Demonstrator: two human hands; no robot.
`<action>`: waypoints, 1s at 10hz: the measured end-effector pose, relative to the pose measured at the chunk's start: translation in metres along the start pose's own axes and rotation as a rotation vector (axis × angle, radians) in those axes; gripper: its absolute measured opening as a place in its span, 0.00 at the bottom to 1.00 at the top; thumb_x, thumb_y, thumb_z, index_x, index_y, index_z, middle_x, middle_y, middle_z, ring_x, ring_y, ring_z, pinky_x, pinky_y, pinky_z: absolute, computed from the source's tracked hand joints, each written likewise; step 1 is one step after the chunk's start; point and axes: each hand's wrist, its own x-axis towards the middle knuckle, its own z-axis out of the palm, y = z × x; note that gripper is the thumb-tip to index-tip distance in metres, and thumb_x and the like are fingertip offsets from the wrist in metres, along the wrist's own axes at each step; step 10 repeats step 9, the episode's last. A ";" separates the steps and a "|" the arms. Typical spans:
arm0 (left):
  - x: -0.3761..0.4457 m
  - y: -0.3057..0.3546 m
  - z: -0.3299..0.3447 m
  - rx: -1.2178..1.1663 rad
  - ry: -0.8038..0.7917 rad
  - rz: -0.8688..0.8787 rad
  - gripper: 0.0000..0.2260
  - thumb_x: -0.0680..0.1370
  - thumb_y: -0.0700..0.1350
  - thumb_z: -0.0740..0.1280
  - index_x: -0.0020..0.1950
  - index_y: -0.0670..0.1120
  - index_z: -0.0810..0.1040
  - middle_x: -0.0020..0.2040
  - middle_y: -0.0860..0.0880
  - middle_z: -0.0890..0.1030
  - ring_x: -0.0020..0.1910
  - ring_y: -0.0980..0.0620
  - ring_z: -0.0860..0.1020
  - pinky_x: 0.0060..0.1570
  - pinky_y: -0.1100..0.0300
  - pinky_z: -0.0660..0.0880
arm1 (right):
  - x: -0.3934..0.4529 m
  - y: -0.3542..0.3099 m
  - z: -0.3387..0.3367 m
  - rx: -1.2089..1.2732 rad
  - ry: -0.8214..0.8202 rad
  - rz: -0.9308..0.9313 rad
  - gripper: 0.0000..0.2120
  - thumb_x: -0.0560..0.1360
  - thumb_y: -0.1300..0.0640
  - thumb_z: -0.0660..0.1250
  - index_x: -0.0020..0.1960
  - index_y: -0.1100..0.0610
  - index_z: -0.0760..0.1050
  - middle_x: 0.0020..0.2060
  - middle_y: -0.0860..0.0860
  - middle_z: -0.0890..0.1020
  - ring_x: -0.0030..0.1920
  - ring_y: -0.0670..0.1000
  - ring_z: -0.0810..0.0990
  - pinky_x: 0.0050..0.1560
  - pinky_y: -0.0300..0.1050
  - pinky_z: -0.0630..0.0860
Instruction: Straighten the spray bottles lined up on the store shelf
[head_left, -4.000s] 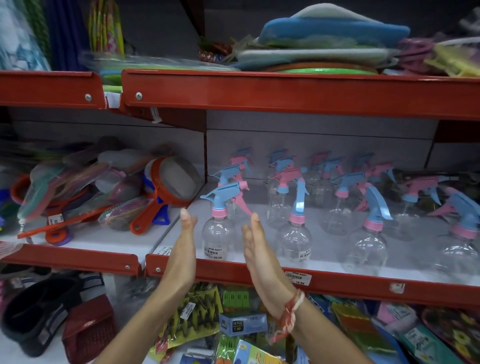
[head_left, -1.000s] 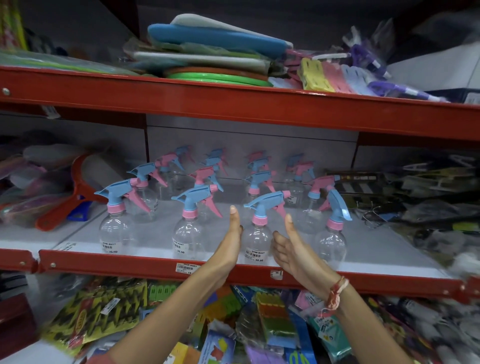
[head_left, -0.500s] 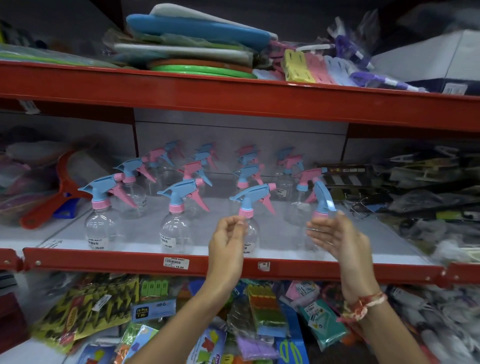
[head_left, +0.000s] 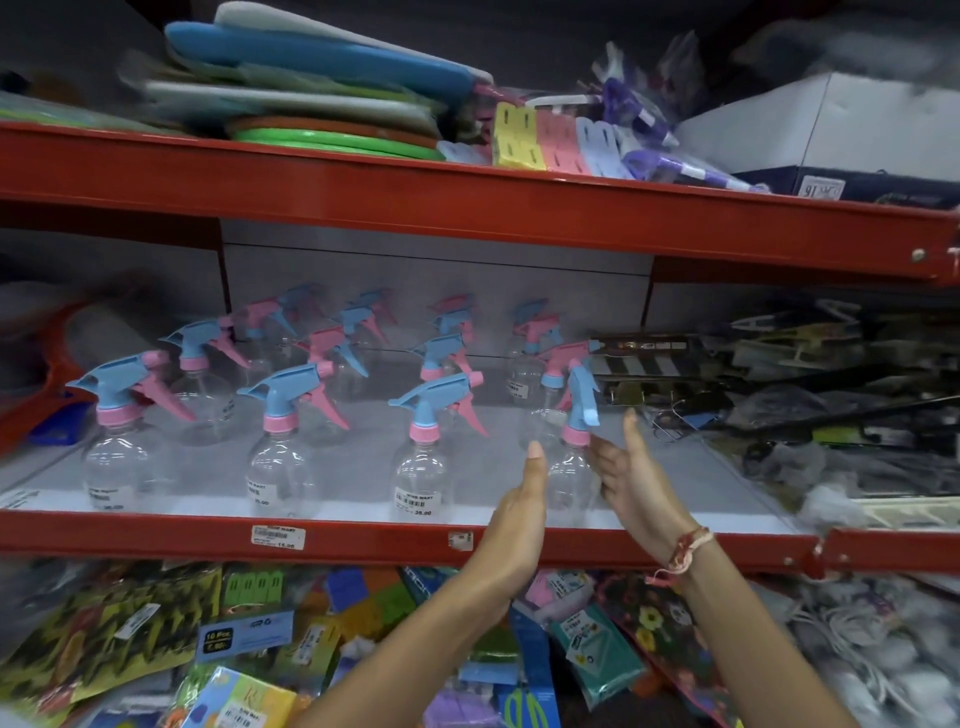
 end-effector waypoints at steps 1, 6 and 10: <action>0.007 -0.002 0.000 0.027 0.002 0.003 0.58 0.54 0.82 0.44 0.75 0.49 0.58 0.77 0.49 0.60 0.75 0.52 0.59 0.75 0.48 0.54 | -0.012 0.004 -0.001 -0.016 0.001 -0.021 0.40 0.75 0.32 0.42 0.75 0.58 0.59 0.74 0.49 0.64 0.73 0.46 0.63 0.72 0.42 0.57; 0.028 0.006 0.007 0.087 -0.033 0.036 0.43 0.68 0.73 0.38 0.76 0.49 0.55 0.78 0.49 0.57 0.76 0.53 0.56 0.76 0.52 0.50 | -0.053 0.011 -0.011 -0.043 -0.004 0.001 0.41 0.72 0.30 0.45 0.77 0.54 0.53 0.76 0.48 0.60 0.75 0.46 0.60 0.76 0.46 0.54; -0.008 0.006 -0.028 0.258 0.086 0.275 0.23 0.79 0.59 0.53 0.68 0.50 0.71 0.67 0.53 0.74 0.67 0.56 0.70 0.62 0.63 0.62 | -0.069 0.004 0.016 -0.173 0.327 -0.357 0.25 0.74 0.33 0.50 0.60 0.42 0.75 0.57 0.39 0.79 0.62 0.47 0.76 0.64 0.43 0.69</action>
